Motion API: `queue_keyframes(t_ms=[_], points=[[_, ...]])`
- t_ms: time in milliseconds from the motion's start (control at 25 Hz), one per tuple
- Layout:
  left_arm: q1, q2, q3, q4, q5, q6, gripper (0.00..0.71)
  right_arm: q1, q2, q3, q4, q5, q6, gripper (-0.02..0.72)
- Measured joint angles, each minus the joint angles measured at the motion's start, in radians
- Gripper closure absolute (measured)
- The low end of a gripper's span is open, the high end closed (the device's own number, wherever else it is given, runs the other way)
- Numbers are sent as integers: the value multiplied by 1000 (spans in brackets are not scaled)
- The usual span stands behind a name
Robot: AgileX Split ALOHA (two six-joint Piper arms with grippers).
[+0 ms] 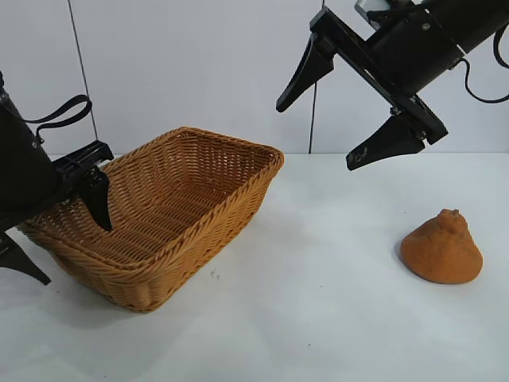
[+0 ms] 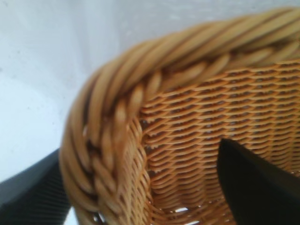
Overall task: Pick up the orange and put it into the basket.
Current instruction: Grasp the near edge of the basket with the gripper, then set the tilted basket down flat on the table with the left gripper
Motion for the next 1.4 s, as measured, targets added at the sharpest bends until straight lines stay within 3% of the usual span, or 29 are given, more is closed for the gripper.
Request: queue_keyframes(t_ms=[160,280,400,480,520,800,1120,1400], points=[[0,32,1,-2,10,4,166,0,0,0,0,-3,0,10],[0,32,1,-2,10,7,256,0,0,0,0,-3,0,10],[0,32,1,-2,27,7,426,0,0,0,0,-3,0,10],[0,32,1,-7,38,3,581,0,0,0,0,-3,0,10],[1,32,-1,-16,30,-8,611,0,0,0,0,-3,0,10],[13,33,-102,-108,108,190,614,0,0,0,0,-2,0,10],[117,40,-274,-154,265,501,615,0,0,0,0,2,0,10],[118,54,-301,-132,322,611,615,0,0,0,0,3,0,10]])
